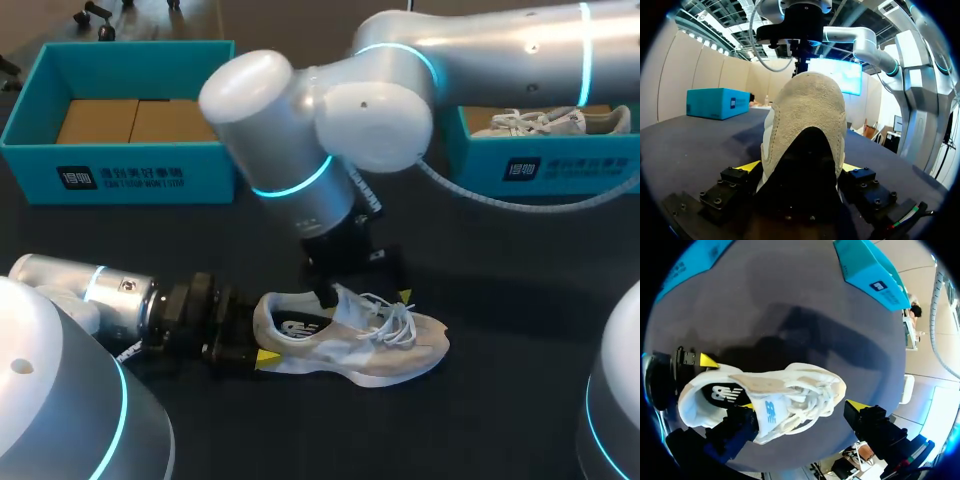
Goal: Take the shoe out of the shoebox, open the shoe tongue, remove and reinsert the insole, then place the shoe into the shoebox
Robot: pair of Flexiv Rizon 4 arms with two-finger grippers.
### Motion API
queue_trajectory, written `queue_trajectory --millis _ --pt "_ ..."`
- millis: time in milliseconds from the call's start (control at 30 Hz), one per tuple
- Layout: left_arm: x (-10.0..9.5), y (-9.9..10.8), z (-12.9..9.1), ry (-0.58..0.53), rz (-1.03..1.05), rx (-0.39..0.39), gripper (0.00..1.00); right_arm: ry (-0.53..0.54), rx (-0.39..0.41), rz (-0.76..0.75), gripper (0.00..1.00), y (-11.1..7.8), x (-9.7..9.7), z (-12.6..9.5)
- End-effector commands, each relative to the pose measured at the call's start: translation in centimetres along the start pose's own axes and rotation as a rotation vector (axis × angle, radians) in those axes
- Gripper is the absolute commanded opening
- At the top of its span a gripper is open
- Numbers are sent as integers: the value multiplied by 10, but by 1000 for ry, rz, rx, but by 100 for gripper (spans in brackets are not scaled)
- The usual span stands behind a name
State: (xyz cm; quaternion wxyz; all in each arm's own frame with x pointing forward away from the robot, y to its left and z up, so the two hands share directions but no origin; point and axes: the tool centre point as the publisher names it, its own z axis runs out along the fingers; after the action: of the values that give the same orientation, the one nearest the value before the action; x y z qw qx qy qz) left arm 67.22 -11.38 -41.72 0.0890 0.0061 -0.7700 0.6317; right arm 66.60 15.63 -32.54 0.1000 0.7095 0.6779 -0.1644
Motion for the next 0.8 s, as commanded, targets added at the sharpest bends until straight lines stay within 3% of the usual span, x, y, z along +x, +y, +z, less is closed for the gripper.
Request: queue_trajectory --millis 33,167,333,433,500,533,800 --pt "1 0 0 -4 1 1 0 68 7 483 85 -4 -8 0" --pt "1 0 0 -4 1 1 0 96 21 470 50 -5 -4 -2" --pt "1 0 0 -4 1 1 0 123 38 441 38 -5 5 -3" --pt "1 0 0 -4 1 1 0 132 52 425 22 -4 9 -5" --pt "1 0 0 -4 1 1 0 134 56 415 4 -5 10 -6" --pt "1 0 0 -4 1 1 0 138 58 408 0 -5 11 -7" --pt "1 0 0 -4 1 1 0 268 36 297 0 -7 -6 -12"
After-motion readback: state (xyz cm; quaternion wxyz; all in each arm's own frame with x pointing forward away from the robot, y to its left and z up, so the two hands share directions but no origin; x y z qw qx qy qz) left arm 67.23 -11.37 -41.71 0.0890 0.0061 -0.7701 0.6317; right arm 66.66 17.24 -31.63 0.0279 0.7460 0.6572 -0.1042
